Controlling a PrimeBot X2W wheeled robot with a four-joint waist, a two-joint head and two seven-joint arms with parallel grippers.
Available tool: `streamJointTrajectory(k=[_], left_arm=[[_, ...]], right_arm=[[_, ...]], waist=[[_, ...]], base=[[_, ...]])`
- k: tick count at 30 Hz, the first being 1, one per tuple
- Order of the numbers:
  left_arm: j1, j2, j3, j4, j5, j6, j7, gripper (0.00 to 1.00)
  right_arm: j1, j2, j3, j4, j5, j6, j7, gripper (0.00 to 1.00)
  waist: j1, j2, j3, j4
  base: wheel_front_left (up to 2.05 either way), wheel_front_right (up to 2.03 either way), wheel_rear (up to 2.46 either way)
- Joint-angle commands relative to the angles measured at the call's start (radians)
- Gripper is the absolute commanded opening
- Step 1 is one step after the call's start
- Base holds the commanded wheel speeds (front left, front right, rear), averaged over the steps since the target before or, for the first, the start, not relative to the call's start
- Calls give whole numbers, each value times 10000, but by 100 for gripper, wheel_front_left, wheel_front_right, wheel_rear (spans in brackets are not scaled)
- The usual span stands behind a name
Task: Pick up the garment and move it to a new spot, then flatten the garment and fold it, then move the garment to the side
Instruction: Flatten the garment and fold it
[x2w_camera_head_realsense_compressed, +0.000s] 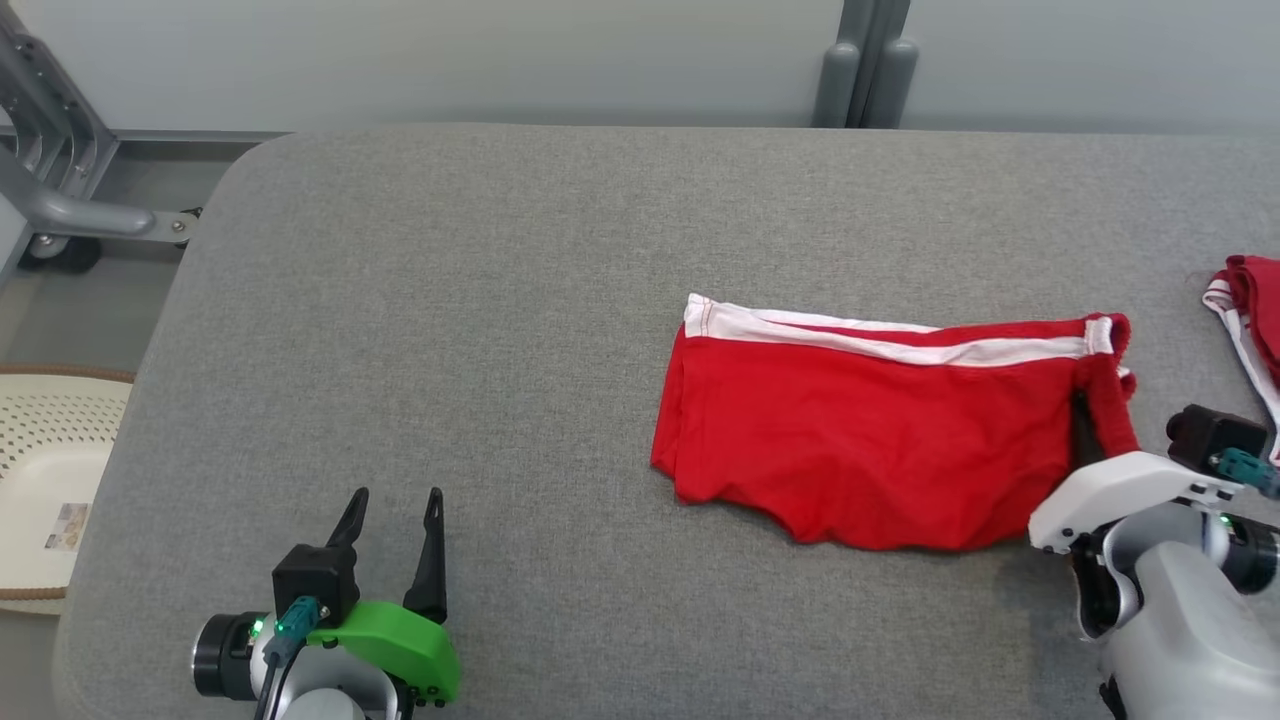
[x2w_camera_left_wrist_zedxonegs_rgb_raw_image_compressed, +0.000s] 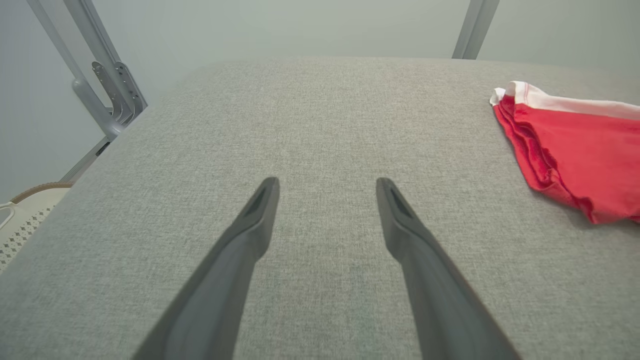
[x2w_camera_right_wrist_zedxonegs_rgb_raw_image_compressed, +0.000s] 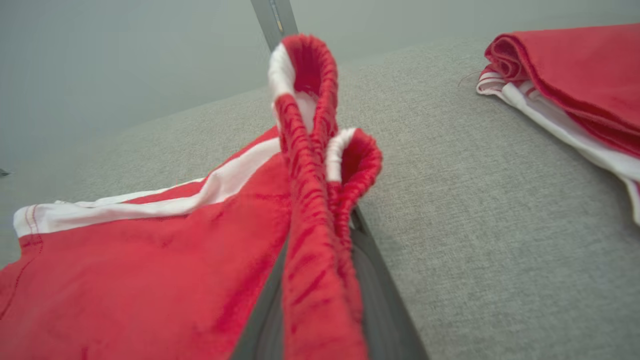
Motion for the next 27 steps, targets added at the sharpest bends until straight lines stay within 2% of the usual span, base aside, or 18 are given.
streamJointTrajectory(k=[1, 8, 15, 20, 27], left_arm=[[154, 19, 36, -31, 48, 26, -28, 100], [358, 20, -107, -69, -86, 52, -28, 100], [419, 19, -503, -273, -24, 44, -28, 100], [401, 18, -1087, -469, -75, -46, -28, 100], [350, 18, -2230, -573, -195, -159, -28, 100]], right_arm=[[-108, 66, 131, -81, 185, -11, 7, 0], [-347, 545, 2077, -988, 1521, -8, 125, 0], [-571, 795, 3410, -1046, 2302, -8, 238, 0], [-761, 882, 3830, -460, 2551, -8, 159, 0], [-1032, 906, 3753, 510, 2454, -8, 19, 0]], waist=[[0, 0, -66, -78], [0, 0, -137, -22], [0, 0, -195, 604], [0, 0, -211, 1354], [0, 0, -252, 2380]], base=[[0, 0, 0], [0, 0, 0], [0, 0, 0], [0, 0, 0], [0, 0, 0]])
